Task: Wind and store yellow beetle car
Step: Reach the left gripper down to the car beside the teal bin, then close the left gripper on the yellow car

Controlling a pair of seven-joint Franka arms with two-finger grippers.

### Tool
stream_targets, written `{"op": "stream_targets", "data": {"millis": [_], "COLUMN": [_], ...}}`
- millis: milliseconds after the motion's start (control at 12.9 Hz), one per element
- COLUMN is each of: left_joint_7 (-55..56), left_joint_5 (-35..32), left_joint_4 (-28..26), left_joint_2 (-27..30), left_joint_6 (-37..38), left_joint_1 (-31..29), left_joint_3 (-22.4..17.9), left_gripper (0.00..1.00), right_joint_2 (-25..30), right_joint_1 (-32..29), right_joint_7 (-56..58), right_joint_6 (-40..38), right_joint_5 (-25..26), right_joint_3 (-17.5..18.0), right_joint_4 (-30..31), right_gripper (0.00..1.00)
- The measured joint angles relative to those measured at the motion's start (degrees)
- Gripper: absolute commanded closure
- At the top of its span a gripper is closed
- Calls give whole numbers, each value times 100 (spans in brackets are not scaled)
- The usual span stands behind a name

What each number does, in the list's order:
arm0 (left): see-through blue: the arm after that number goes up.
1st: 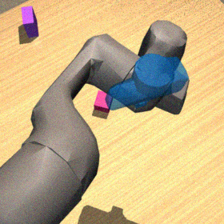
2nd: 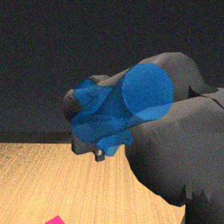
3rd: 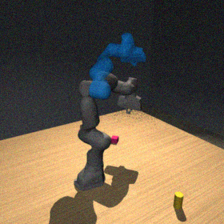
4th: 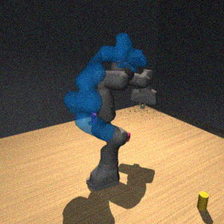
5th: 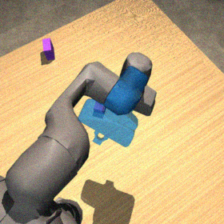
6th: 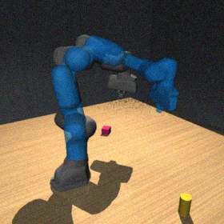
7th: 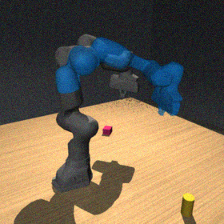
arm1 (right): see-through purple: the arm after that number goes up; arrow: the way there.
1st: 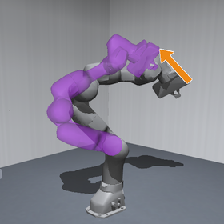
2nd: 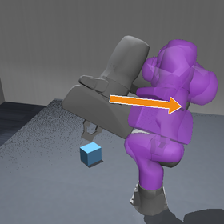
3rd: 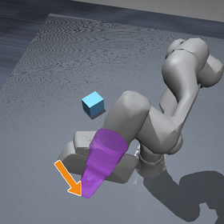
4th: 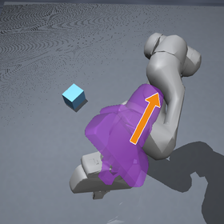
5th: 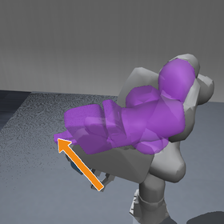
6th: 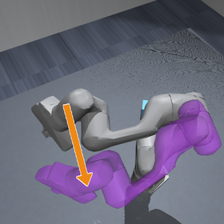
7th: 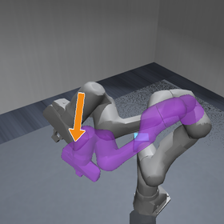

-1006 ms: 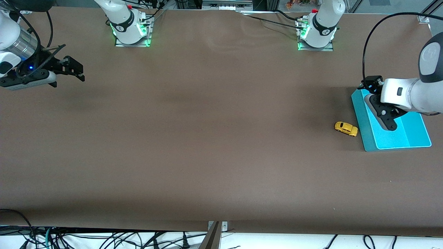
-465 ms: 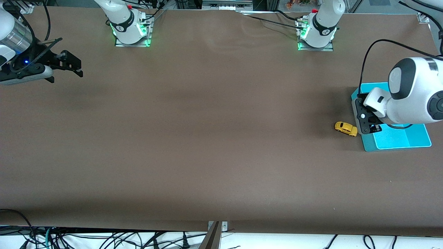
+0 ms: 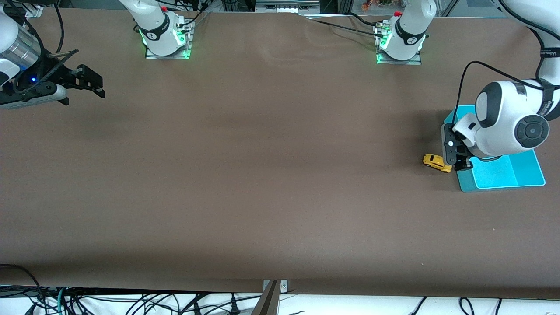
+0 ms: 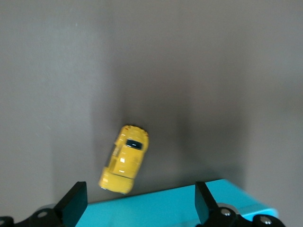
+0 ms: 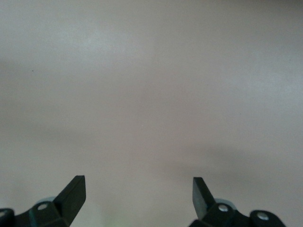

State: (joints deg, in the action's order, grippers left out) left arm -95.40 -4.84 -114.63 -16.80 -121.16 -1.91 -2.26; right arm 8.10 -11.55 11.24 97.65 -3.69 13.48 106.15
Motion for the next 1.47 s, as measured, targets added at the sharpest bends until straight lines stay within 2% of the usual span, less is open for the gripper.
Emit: {"op": "stream_targets", "data": {"millis": [232, 619, 1471], "left_joint_7": [-960, -1168, -1450], "left_joint_5": [0, 0, 22], "left_joint_4": [-344, -650, -1356], "left_joint_2": [-110, -278, -454], "left_joint_6": [-908, -1470, -2849], "left_joint_1": [-31, -264, -354], "left_joint_3": [-3, -6, -8], "left_gripper": [0, 0, 0], "right_joint_2": [-1, -14, -32], "right_joint_1": [6, 10, 15], "right_joint_7": [0, 0, 0], "right_joint_6": [0, -3, -5], "right_joint_5": [0, 0, 0], "right_joint_3": [-1, -3, -5], "right_joint_4": [-2, -2, -2], "right_gripper": [0, 0, 0]}}
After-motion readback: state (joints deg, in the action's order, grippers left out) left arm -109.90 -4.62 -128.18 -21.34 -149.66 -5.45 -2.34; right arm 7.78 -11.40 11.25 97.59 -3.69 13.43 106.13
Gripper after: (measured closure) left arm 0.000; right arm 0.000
